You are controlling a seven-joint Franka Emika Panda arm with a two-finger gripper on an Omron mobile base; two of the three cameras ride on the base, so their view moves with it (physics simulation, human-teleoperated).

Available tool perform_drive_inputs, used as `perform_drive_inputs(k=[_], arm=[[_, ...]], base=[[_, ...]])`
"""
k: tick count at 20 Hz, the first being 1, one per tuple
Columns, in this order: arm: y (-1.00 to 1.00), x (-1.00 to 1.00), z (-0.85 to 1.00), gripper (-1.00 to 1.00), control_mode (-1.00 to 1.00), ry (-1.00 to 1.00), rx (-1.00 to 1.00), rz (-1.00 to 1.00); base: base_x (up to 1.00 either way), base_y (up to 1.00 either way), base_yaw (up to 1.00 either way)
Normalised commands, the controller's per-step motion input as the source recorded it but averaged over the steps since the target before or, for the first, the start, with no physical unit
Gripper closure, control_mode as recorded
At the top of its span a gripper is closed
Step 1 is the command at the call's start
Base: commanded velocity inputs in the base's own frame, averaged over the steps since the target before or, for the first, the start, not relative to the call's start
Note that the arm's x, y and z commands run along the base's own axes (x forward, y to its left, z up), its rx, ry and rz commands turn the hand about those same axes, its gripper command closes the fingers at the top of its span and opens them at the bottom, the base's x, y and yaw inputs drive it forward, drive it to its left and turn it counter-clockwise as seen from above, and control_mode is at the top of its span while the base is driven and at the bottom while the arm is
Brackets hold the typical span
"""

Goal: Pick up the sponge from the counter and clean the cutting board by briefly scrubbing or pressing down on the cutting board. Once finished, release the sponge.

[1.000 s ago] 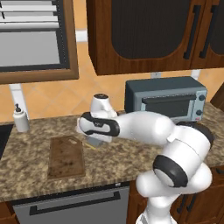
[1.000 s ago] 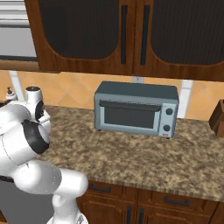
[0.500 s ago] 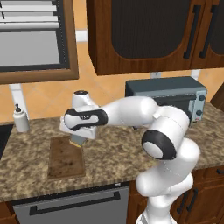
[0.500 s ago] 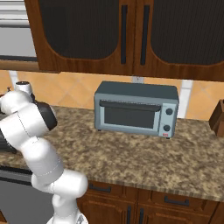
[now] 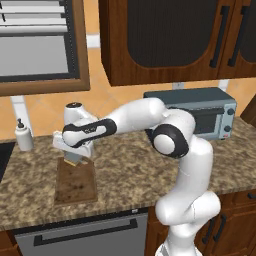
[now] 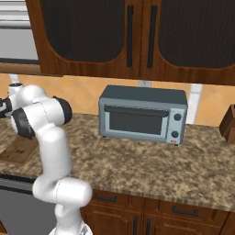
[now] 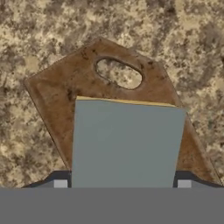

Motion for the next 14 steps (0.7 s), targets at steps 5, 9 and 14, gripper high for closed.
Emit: perform_drive_inputs(k=[5, 9, 14], arm=[[0.36, 0.08, -0.37, 1.00, -1.00, 0.02, 0.00, 0.00], [0.08, 0.16, -0.56, 1.00, -1.00, 0.06, 0.00, 0.00], [0.02, 0.30, -0.18, 1.00, -1.00, 0.00, 0.00, 0.00]], base=[[0.00, 0.00, 0.00], [0.00, 0.00, 0.00], [0.00, 0.00, 0.00]])
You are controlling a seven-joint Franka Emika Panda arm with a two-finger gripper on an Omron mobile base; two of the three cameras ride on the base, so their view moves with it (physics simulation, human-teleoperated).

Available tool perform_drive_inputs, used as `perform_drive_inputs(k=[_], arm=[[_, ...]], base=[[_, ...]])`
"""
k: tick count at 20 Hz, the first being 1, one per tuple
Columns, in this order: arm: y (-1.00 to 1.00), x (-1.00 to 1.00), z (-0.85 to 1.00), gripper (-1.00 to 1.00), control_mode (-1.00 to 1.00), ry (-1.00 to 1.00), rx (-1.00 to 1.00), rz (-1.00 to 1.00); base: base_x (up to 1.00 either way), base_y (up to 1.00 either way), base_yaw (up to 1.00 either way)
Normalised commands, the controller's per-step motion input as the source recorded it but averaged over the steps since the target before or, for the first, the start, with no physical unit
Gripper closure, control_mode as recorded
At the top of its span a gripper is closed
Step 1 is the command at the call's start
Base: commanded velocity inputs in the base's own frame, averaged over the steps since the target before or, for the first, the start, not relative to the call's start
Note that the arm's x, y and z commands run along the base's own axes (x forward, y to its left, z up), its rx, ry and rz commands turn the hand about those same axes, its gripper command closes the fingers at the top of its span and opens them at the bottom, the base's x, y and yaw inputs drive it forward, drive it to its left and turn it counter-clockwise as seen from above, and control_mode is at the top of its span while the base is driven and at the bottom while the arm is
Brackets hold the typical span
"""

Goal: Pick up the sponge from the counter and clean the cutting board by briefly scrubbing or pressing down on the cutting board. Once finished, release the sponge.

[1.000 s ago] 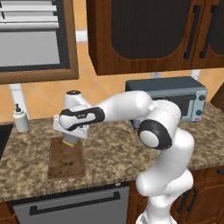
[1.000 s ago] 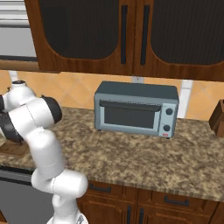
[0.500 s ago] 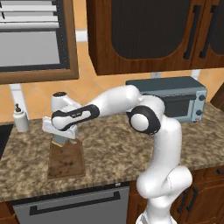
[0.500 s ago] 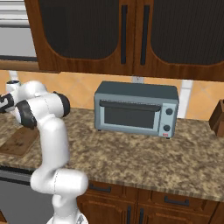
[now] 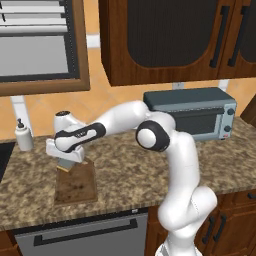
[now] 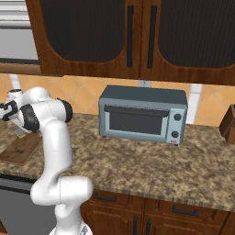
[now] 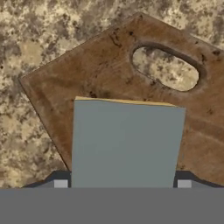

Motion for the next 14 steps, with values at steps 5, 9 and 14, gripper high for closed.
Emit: perform_drive_inputs(k=[5, 9, 14], arm=[[0.06, 0.31, -0.04, 1.00, -1.00, 0.05, -0.01, 0.00], [0.00, 0.00, -0.49, 1.00, -1.00, 0.00, -0.01, 0.00], [0.00, 0.00, -0.73, 1.00, -1.00, 0.00, 0.00, 0.00]], base=[[0.00, 0.00, 0.00], [0.00, 0.00, 0.00], [0.00, 0.00, 0.00]])
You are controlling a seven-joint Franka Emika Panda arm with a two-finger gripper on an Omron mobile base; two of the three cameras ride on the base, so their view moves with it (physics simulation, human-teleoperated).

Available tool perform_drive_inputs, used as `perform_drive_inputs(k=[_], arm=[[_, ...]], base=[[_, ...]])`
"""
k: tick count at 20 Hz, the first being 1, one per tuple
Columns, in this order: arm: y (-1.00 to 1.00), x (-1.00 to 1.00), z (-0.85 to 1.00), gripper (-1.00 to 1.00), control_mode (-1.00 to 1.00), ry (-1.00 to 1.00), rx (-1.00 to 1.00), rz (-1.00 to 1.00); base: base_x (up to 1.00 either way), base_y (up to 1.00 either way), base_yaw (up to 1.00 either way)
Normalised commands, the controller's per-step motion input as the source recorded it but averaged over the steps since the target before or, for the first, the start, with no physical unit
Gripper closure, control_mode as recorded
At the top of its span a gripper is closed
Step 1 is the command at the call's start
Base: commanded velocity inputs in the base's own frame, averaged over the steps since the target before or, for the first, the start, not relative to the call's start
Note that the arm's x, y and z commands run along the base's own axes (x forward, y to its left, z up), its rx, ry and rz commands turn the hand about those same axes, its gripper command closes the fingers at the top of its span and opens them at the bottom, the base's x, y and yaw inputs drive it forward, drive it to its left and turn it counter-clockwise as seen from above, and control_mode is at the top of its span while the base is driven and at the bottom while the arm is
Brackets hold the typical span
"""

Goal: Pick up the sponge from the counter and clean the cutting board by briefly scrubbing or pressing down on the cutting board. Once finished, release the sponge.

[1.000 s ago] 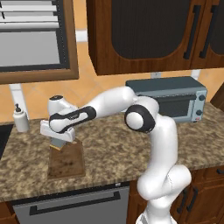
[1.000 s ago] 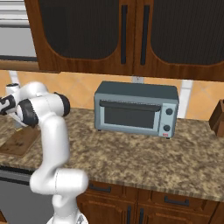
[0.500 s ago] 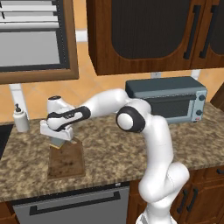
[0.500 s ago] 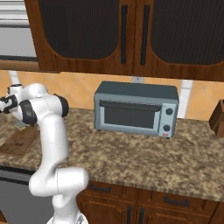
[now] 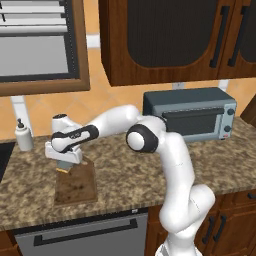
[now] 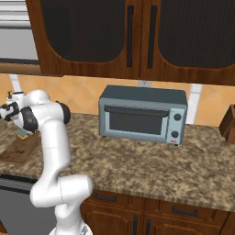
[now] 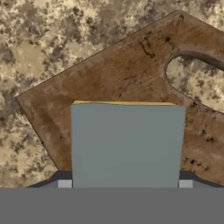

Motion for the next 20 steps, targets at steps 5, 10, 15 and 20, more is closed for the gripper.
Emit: perform_drive_inputs(k=[5, 10, 15, 20], arm=[[-0.06, -0.27, -0.62, 1.00, -1.00, 0.00, 0.00, 0.00], [-0.23, -0.54, -0.50, 1.00, -1.00, 0.01, 0.00, 0.00], [-0.30, -0.60, -0.39, 1.00, -1.00, 0.01, 0.00, 0.00], [-0.46, -0.83, -0.13, 1.00, -1.00, 0.00, 0.00, 0.00]], base=[[0.00, 0.00, 0.00], [0.00, 0.00, 0.00], [0.00, 0.00, 0.00], [0.00, 0.00, 0.00]])
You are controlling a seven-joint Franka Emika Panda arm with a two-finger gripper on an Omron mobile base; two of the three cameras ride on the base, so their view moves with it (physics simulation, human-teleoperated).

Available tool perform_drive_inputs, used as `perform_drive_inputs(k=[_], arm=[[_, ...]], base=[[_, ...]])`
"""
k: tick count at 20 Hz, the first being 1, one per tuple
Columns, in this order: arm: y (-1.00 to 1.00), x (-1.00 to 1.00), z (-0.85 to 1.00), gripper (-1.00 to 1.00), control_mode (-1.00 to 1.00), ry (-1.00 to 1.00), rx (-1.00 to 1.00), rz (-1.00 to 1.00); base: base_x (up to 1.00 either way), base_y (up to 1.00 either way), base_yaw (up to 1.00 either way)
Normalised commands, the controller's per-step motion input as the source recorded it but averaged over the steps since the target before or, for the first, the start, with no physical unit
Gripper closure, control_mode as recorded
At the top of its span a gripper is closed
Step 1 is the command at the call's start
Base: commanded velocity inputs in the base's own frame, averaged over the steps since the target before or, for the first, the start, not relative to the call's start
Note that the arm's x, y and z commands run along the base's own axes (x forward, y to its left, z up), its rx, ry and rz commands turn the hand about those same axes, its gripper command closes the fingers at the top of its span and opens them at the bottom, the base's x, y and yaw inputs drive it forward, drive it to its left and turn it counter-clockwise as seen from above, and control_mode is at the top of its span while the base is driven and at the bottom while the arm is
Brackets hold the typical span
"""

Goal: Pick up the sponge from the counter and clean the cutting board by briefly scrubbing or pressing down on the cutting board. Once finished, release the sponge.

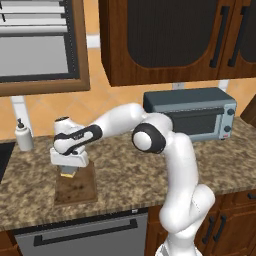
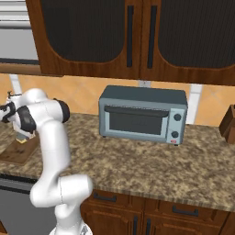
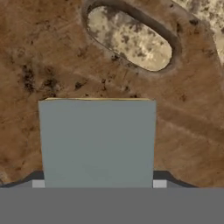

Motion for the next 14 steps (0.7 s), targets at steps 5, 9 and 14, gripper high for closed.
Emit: perform_drive_inputs(k=[5, 9, 14], arm=[[-0.50, -0.67, -0.38, 1.00, -1.00, 0.00, 0.00, 0.00], [-0.66, -0.82, -0.52, 1.00, -1.00, 0.00, 0.00, 0.00], [-0.69, -0.89, -0.39, 1.00, -1.00, 0.00, 0.00, 0.00]], base=[[0.00, 0.00, 0.00], [0.00, 0.00, 0.00], [0.00, 0.00, 0.00]])
